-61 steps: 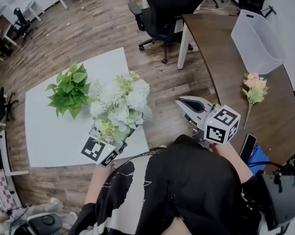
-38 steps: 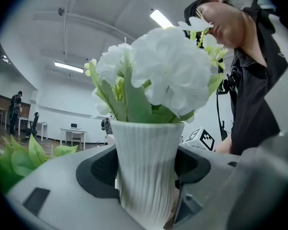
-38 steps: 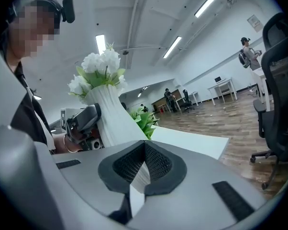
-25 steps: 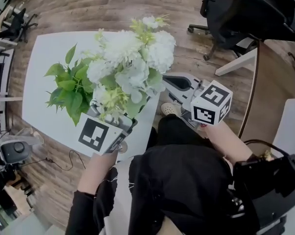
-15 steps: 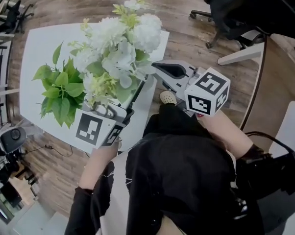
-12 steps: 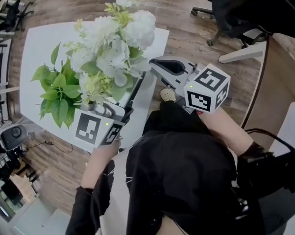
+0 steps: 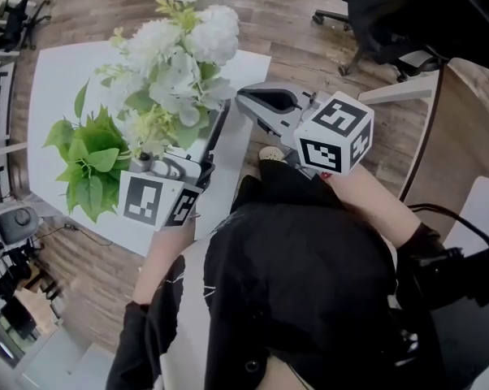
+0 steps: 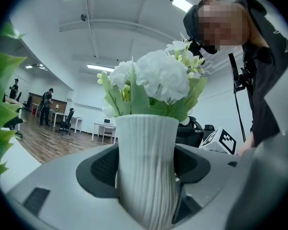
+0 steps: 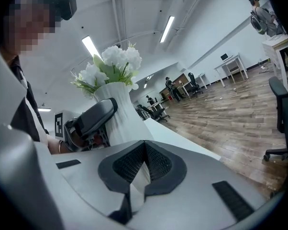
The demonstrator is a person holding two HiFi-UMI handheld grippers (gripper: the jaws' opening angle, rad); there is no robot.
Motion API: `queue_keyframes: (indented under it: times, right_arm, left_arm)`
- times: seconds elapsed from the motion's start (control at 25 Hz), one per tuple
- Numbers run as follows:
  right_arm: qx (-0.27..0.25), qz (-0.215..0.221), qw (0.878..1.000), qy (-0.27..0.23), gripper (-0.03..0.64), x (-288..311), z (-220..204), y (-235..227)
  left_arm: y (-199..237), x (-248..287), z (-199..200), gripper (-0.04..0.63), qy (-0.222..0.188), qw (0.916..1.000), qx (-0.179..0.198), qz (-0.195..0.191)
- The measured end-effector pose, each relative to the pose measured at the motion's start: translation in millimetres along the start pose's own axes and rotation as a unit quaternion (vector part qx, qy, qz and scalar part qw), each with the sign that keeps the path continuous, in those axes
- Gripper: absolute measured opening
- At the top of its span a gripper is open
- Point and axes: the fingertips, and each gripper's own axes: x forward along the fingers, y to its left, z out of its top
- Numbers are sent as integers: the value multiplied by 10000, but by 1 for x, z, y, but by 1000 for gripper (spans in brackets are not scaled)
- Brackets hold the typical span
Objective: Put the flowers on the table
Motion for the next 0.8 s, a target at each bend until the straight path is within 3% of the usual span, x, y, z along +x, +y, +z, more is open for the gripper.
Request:
queue_keyframes:
  times: [0.48, 0.8]
  right_arm:
    - [6, 79, 9999, 64, 12, 10, 0, 12]
    - [-73, 99, 9998, 130, 12, 14, 2, 9]
  left_arm:
    - [9, -14, 5, 334, -141, 9996, 172, 161]
    - [12, -10, 3, 334, -29, 9995, 270, 190]
